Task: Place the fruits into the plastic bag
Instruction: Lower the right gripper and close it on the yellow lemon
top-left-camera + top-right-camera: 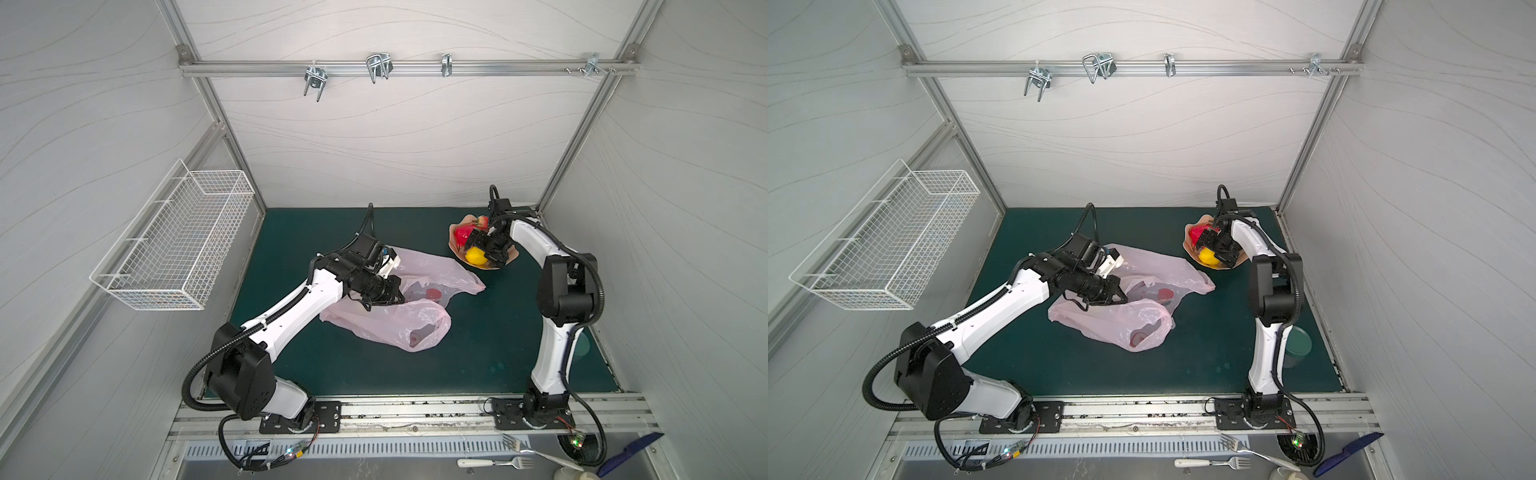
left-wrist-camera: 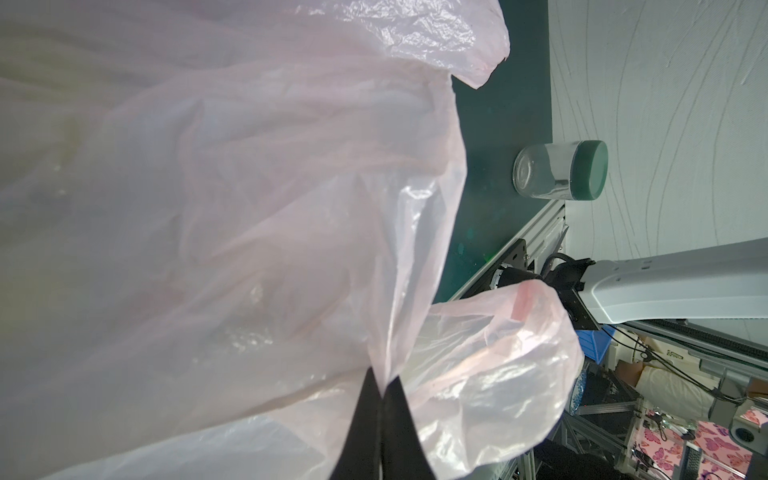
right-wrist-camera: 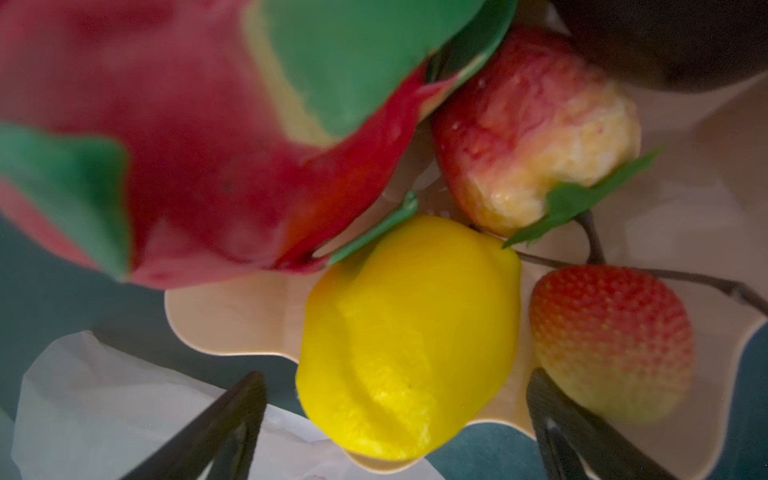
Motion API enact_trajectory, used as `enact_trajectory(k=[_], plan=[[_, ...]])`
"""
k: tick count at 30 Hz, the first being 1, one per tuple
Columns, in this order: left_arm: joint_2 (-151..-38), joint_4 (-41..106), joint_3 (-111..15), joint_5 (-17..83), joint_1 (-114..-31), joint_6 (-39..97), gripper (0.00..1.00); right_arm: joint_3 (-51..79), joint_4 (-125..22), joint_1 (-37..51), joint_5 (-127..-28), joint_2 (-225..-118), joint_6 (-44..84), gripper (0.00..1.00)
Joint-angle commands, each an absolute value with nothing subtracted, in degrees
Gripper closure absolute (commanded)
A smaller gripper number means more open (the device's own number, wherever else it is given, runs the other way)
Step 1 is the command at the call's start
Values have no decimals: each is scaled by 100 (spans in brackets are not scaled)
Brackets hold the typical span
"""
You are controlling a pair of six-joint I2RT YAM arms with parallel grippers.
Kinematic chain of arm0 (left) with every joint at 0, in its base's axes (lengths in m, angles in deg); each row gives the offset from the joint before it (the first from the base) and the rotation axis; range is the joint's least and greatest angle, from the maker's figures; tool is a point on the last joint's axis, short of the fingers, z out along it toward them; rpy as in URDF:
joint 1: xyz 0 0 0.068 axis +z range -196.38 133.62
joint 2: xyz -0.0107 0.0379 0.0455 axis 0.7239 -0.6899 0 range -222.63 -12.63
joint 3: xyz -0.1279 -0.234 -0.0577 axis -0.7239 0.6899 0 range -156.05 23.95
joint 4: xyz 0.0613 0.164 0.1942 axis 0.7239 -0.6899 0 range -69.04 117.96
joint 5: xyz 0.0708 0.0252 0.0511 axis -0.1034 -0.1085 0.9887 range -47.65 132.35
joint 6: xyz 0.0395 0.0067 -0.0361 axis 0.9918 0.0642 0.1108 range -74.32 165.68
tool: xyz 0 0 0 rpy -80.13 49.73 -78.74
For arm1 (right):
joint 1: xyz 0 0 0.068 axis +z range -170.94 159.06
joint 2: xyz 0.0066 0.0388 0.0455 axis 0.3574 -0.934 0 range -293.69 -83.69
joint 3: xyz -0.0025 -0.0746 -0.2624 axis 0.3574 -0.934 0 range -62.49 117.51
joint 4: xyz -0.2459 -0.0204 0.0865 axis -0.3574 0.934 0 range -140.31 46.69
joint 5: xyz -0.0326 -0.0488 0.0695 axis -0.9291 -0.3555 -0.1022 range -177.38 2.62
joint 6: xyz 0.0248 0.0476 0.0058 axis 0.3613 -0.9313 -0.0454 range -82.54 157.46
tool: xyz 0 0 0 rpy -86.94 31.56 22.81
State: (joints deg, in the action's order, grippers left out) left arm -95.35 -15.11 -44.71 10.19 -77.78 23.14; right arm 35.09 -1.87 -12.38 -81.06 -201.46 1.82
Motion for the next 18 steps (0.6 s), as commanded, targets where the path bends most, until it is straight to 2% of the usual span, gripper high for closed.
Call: enact_trajectory(k=[1, 9, 18], plan=[[-9393, -1388, -4516, 924, -7759, 2441, 100, 3656, -51, -1224, -8210, -20317, -48, 1], [-9437, -1397, -4561, 882, -7763, 2457, 100, 3709, -64, -1219, -8297, -20559, -117, 4], [-9388, -1414, -4506, 906, -7762, 2449, 100, 3591, -153, -1237, -8357, -20594, -50, 15]])
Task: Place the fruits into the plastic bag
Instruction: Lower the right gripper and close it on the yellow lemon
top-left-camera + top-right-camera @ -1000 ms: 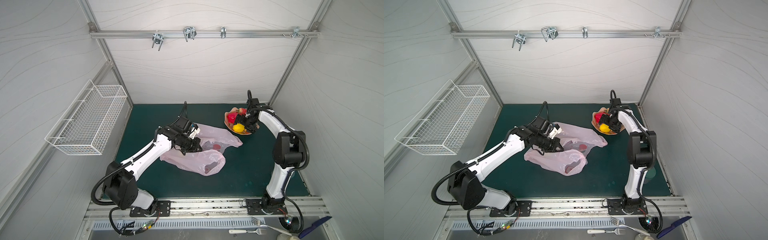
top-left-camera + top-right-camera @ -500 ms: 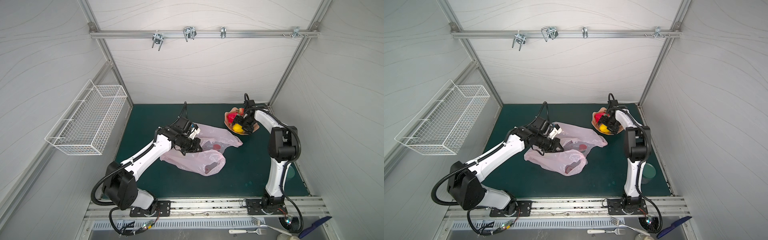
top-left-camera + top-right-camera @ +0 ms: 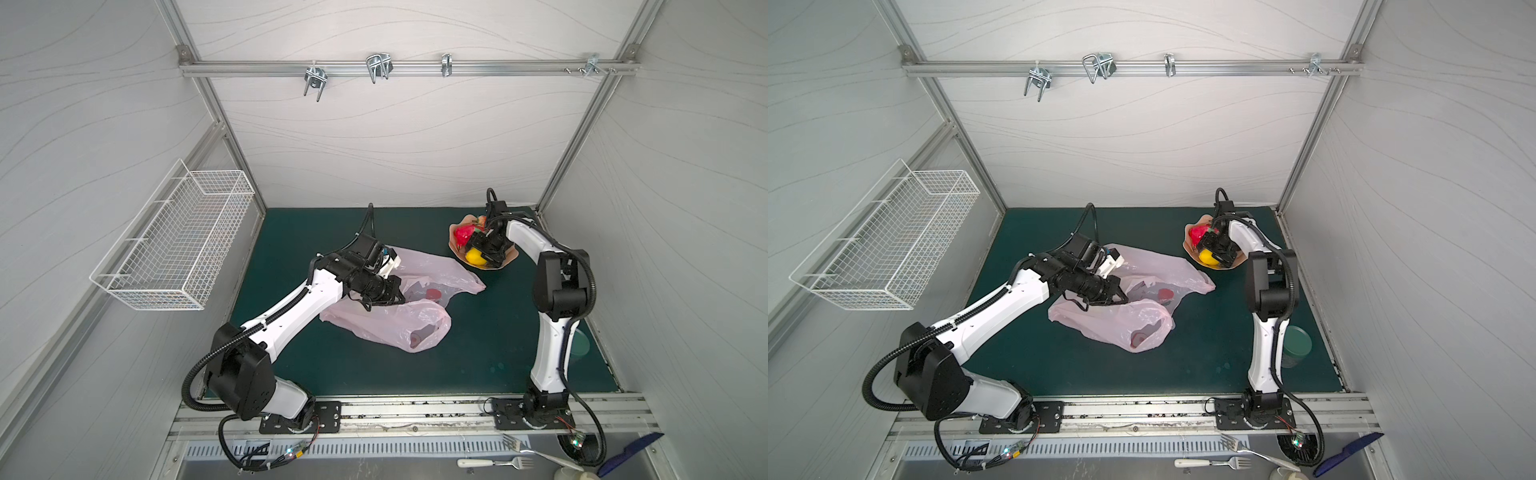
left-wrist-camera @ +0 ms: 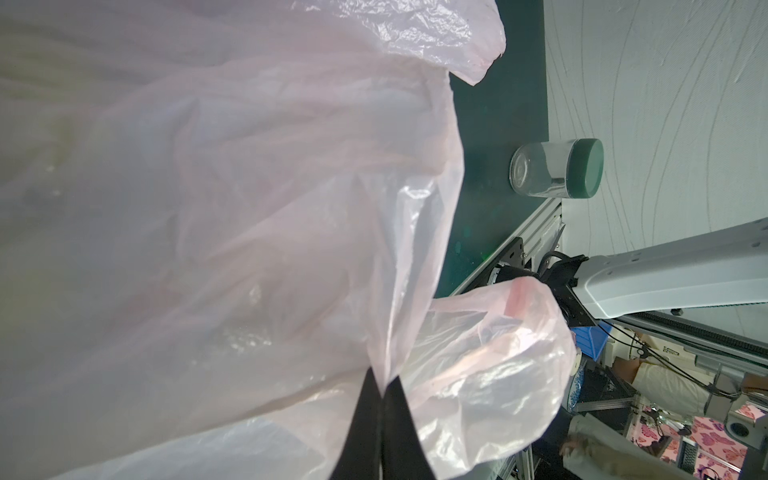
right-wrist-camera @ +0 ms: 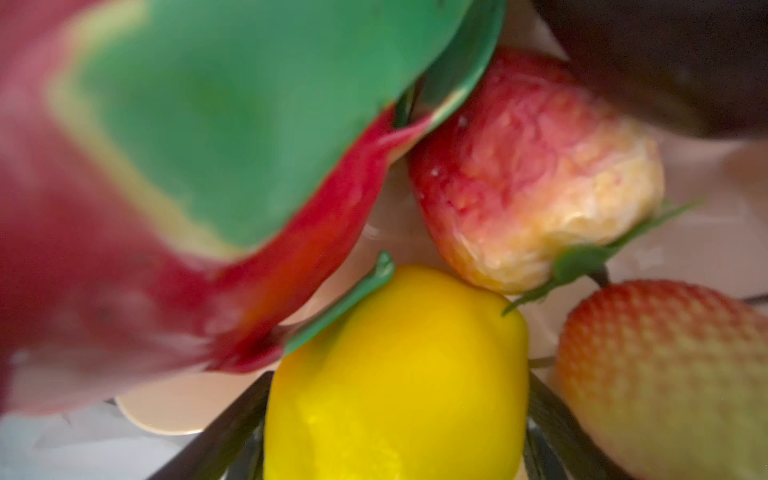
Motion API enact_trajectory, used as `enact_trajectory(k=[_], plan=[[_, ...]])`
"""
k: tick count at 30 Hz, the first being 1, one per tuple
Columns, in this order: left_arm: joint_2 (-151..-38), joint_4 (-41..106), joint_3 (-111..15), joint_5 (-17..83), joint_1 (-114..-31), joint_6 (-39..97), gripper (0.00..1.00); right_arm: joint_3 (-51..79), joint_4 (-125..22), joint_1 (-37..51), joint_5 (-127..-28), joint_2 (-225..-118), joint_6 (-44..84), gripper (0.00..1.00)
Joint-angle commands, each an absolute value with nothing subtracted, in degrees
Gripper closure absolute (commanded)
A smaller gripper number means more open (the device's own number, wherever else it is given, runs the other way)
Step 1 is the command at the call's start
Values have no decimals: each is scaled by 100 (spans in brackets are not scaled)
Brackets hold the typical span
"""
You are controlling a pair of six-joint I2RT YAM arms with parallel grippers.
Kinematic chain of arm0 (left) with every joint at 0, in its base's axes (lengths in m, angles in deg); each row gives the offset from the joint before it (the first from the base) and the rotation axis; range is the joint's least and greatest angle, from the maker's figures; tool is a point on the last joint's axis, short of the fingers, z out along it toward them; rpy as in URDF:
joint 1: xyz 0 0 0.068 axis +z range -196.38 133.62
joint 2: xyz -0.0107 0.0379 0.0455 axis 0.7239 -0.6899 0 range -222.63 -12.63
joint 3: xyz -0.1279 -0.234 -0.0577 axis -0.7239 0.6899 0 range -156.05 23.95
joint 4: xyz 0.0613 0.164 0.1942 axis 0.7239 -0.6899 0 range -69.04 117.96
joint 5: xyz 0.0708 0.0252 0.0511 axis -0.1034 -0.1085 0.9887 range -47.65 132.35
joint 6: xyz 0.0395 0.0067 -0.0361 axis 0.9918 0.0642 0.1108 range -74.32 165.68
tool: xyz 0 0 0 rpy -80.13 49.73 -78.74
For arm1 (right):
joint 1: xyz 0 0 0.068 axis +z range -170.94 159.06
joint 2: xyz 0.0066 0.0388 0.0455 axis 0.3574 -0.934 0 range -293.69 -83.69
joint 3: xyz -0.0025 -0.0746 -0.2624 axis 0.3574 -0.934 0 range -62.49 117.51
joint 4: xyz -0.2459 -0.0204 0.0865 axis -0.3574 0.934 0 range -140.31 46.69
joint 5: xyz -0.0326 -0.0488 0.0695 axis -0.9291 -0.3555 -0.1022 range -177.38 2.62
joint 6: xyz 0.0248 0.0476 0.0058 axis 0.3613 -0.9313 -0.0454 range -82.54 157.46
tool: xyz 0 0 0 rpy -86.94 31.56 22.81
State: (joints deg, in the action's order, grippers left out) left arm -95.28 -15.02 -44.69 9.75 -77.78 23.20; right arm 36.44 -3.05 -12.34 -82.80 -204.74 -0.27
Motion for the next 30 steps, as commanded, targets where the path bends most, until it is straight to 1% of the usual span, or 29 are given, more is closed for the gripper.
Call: enact_trajectory(k=[1, 12, 16, 19, 27, 30], plan=[[-9384, -1414, -4496, 913, -7761, 2443, 100, 3590, -158, -1245, -8360, -20594, -45, 17], [-9375, -1431, -4482, 922, -7763, 2477, 100, 3514, -171, -1256, -8453, -20507, 33, 29], [-9384, -1437, -4478, 921, -7759, 2494, 100, 3437, -180, -1260, -8473, -20400, 96, 36], [-9400, -1434, -4481, 917, -7758, 2494, 100, 3362, -206, -1260, -8474, -20301, 128, 38], [-9419, -1440, -4496, 921, -7760, 2494, 100, 3192, -276, -1256, -8509, -19871, 230, 51], [-9437, -1436, -4509, 913, -7762, 2494, 100, 3123, -294, -1254, -8497, -19721, 249, 51]])
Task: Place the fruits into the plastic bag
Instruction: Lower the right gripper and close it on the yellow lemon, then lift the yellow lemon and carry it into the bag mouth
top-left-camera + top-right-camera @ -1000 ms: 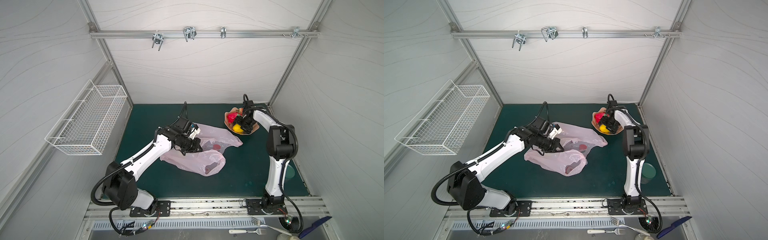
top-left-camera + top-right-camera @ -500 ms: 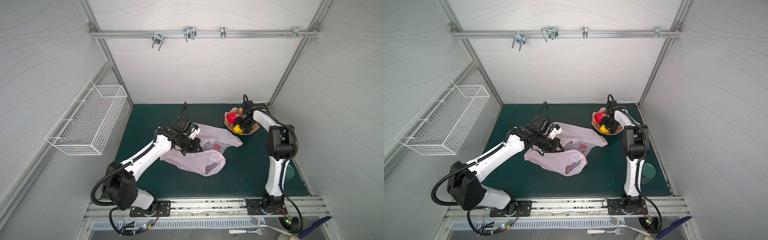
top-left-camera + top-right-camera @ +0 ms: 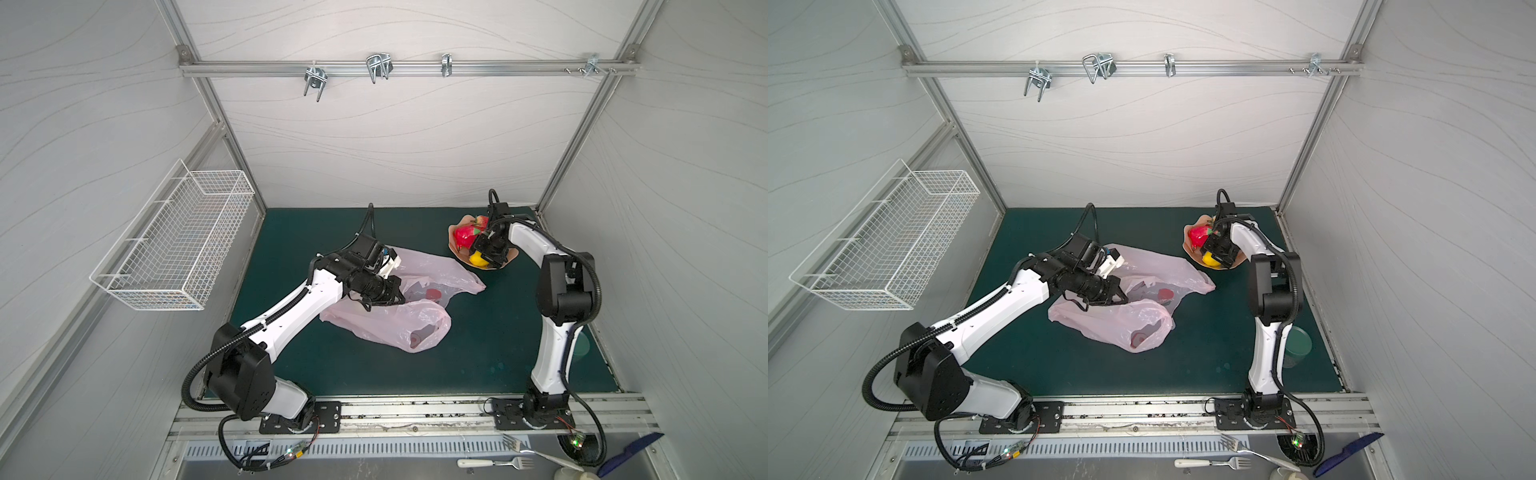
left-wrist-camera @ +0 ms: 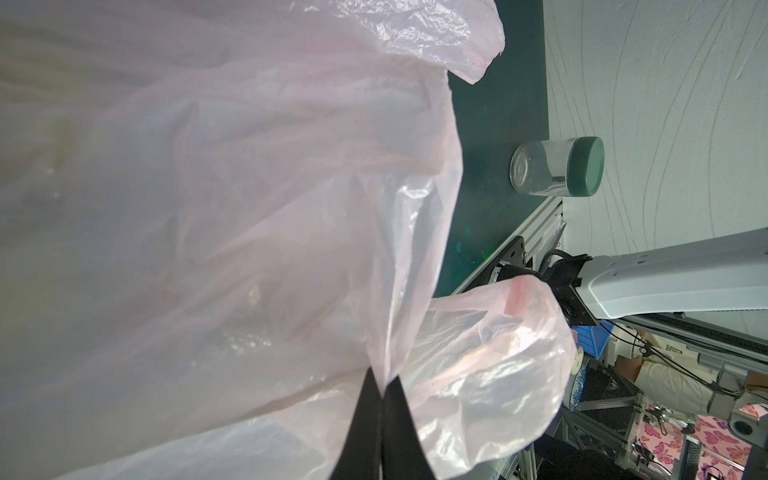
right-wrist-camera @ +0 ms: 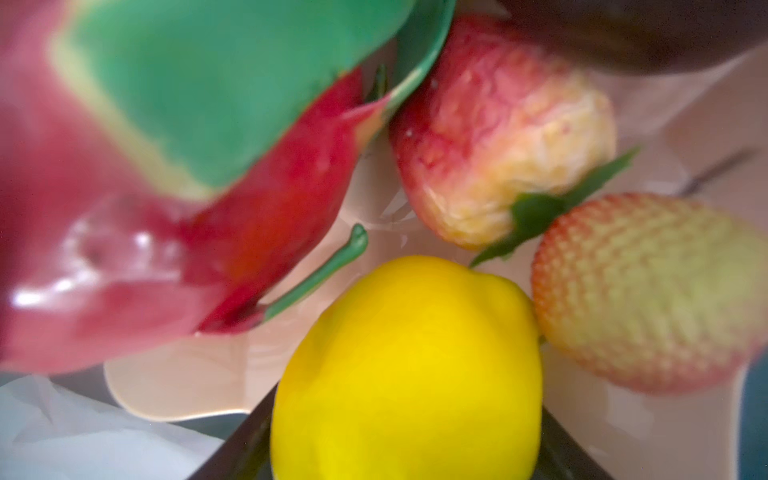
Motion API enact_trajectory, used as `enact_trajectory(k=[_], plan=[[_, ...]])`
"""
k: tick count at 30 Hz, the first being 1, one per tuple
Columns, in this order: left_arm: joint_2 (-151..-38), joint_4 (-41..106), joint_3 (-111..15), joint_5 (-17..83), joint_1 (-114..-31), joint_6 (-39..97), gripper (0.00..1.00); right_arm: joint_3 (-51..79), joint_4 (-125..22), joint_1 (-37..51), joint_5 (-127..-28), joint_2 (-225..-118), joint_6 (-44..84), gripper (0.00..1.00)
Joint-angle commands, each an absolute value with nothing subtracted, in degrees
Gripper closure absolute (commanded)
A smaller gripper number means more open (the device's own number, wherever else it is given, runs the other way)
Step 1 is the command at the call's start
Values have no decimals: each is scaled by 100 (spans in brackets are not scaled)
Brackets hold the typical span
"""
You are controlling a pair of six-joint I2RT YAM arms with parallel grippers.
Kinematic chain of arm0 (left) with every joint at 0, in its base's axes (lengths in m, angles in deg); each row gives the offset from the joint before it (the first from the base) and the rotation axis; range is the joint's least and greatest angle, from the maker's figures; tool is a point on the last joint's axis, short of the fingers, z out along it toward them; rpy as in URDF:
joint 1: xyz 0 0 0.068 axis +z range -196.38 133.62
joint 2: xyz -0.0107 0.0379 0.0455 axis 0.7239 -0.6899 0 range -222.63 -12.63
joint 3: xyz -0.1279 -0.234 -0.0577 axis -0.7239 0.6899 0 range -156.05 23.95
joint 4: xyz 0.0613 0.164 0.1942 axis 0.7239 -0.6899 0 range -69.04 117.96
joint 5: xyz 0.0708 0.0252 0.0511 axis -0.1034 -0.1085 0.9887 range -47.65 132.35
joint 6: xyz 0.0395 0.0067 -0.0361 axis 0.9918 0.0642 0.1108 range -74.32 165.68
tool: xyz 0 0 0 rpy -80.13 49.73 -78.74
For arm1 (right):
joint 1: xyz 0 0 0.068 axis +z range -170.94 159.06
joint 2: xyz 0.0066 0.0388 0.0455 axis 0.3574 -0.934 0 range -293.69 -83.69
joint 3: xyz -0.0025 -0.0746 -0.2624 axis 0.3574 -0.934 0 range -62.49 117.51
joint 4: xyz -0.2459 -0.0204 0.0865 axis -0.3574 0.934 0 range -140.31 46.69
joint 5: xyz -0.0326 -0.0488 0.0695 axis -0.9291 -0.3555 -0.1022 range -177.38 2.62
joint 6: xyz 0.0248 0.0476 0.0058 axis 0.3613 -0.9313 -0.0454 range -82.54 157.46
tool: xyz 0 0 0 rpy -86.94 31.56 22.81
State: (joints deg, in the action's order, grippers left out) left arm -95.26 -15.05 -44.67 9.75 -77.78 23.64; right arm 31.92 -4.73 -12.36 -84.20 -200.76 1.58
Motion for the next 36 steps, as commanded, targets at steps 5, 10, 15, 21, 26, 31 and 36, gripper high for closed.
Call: enact_trajectory(k=[5, 10, 15, 21, 26, 31, 36], plan=[[-9441, -1428, -4521, 913, -7763, 2483, 100, 2991, -403, -1257, -8440, -19434, 256, 52], [-9447, -1440, -4522, 904, -7760, 2501, 100, 2862, -505, -1262, -8366, -19190, 255, 53], [-9463, -1431, -4522, 888, -7765, 2502, 100, 2661, -618, -1254, -8252, -18980, 231, 56], [-9506, -1432, -4581, 860, -7758, 2520, 100, 2370, -724, -1256, -8170, -18558, 274, 57], [-9555, -1437, -4634, 847, -7762, 2536, 100, 1929, -911, -1242, -8045, -18019, 285, 57], [-9599, -1474, -4715, 834, -7763, 2570, 100, 1201, -1174, -1233, -7859, -17283, 280, 57], [-9634, -1471, -4742, 820, -7764, 2582, 100, 643, -1319, -1237, -7661, -16595, 318, 57]])
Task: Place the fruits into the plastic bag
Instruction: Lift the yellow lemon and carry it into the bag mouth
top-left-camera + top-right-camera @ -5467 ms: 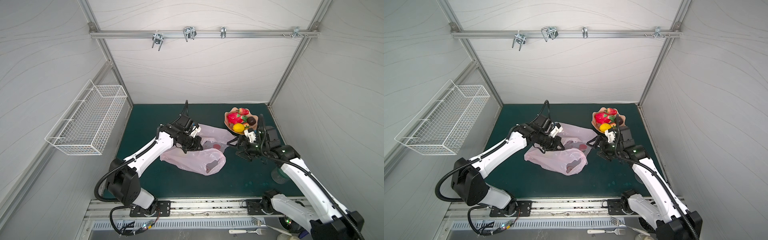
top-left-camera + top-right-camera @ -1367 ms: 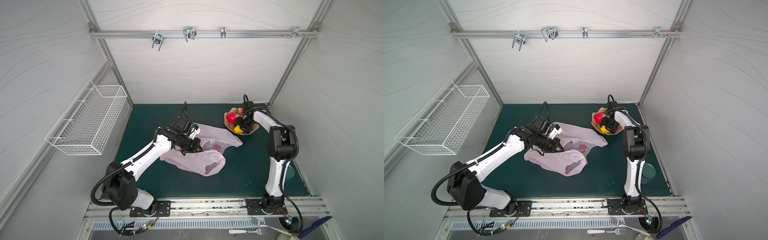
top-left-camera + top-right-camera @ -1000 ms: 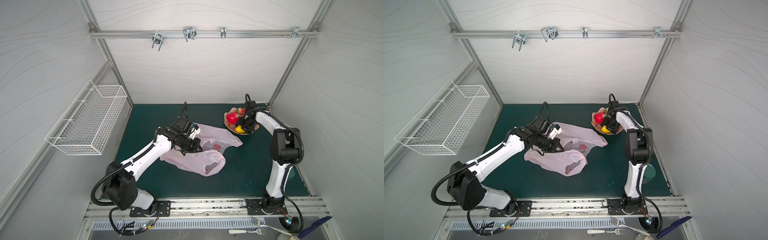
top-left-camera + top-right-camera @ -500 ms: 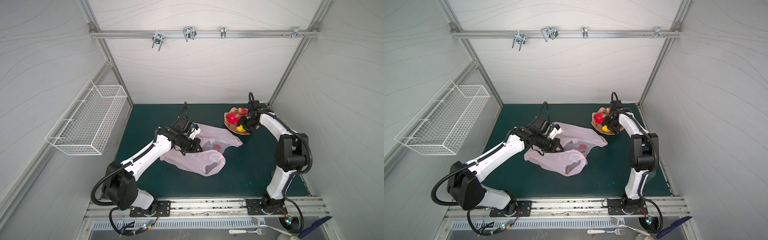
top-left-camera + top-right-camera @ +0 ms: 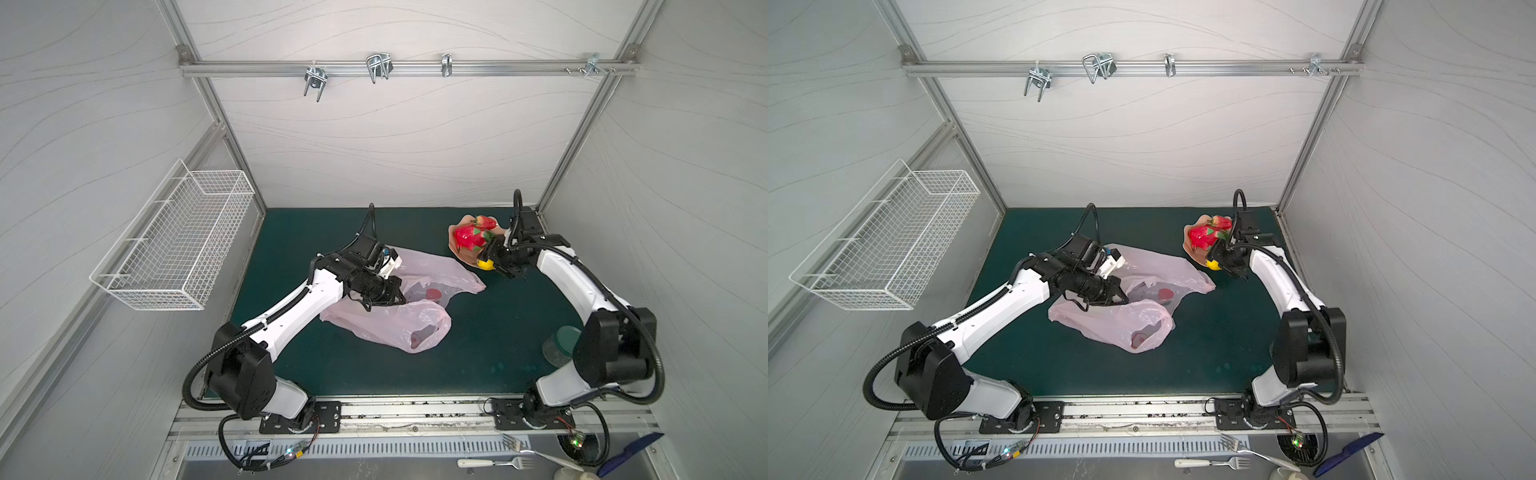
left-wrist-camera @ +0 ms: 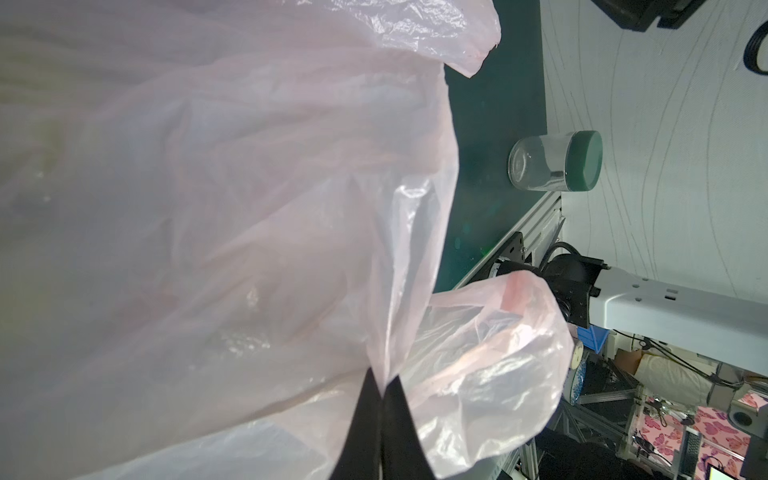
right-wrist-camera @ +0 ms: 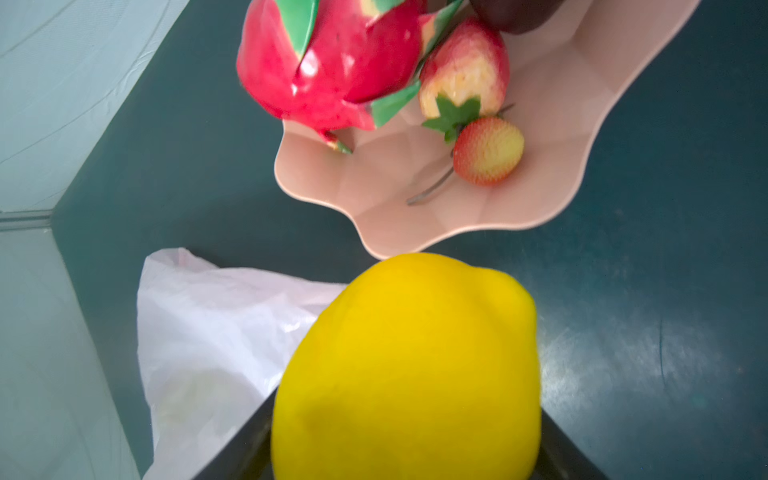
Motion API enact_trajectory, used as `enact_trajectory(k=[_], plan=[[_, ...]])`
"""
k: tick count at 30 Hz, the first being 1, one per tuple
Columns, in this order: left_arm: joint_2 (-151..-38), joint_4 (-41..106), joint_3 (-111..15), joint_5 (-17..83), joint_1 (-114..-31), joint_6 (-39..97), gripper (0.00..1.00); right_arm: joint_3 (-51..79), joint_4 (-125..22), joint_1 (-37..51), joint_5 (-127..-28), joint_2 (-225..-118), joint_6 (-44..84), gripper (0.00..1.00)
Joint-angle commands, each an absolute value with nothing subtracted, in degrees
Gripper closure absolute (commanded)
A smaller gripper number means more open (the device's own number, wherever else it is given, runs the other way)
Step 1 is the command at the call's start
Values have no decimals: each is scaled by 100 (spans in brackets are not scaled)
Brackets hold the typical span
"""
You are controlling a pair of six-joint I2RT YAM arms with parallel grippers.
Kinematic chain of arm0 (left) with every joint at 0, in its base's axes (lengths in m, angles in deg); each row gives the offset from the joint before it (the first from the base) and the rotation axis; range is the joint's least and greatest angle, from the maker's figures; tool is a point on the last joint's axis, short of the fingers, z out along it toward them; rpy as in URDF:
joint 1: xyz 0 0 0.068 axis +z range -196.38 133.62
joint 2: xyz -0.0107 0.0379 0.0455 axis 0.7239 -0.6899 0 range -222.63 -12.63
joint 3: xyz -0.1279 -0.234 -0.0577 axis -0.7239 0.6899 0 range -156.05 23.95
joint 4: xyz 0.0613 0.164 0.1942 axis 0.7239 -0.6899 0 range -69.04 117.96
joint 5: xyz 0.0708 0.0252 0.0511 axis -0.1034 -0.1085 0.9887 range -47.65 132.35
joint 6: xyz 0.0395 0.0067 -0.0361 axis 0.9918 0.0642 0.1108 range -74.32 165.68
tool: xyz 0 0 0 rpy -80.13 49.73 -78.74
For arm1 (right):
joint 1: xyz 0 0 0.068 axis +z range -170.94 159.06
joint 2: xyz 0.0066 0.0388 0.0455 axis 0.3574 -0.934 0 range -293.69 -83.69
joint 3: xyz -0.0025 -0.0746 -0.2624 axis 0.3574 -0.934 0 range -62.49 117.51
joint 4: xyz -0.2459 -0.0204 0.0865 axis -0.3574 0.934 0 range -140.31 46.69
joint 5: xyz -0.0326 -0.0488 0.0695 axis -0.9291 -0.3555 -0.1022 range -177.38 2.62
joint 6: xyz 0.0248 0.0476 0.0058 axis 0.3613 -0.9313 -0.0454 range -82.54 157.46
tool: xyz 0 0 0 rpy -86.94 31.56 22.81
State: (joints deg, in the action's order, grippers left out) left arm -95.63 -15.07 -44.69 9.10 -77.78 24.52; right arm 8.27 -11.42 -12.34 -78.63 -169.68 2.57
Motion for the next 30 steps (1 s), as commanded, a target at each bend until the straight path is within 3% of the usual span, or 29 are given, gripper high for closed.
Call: enact_trajectory(k=[1, 23, 30], plan=[[-9651, -1468, -4750, 822, -7758, 2571, 100, 535, -1350, -1236, -7613, -16457, 303, 57], [-9647, -1390, -4710, 816, -7764, 2529, 100, -2085, -1646, -1222, -6345, -13280, -562, 59], [-9639, -1371, -4671, 795, -7763, 2533, 100, -2568, -1818, -1168, -5924, -12821, -849, 59]])
